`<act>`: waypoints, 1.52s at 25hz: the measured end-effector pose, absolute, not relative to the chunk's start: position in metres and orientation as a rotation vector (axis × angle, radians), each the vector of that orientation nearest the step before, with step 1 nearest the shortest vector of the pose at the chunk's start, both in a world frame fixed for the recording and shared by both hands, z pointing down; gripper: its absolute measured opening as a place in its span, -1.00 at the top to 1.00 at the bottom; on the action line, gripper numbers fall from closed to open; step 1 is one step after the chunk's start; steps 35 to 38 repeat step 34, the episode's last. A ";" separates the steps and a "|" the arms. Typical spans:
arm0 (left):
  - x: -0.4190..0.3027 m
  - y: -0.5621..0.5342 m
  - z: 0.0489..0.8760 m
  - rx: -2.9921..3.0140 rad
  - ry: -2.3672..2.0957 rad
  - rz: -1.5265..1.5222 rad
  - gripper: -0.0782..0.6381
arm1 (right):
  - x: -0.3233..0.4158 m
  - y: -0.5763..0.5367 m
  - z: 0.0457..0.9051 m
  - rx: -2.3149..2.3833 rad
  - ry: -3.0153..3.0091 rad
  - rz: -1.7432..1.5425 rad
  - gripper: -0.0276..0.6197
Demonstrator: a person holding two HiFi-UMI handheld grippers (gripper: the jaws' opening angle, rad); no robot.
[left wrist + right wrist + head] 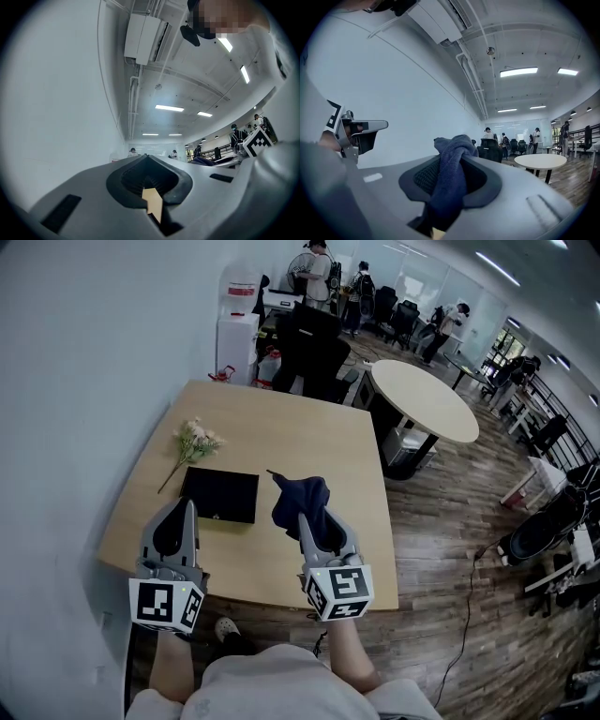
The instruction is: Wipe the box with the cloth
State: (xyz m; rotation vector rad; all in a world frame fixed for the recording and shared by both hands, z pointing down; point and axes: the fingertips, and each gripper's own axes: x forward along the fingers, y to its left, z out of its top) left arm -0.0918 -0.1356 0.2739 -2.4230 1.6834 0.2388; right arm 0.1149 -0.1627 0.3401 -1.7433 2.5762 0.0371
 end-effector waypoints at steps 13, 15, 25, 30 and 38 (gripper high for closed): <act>-0.089 -0.130 0.279 -2.427 1.686 0.226 0.76 | 0.117 -0.152 0.332 -1.737 2.550 0.102 0.54; -0.089 -0.129 0.280 -2.427 1.686 0.226 0.76 | 0.118 -0.151 0.331 -1.736 2.546 0.104 0.54; -0.092 -0.136 0.283 -2.420 1.708 0.217 0.76 | 0.115 -0.156 0.329 -1.720 2.545 0.103 0.55; -0.097 -0.142 0.283 -2.420 1.713 0.217 0.76 | 0.111 -0.163 0.329 -1.721 2.544 0.101 0.54; -0.100 -0.150 0.286 -2.422 1.716 0.218 0.76 | 0.109 -0.171 0.330 -1.725 2.541 0.107 0.54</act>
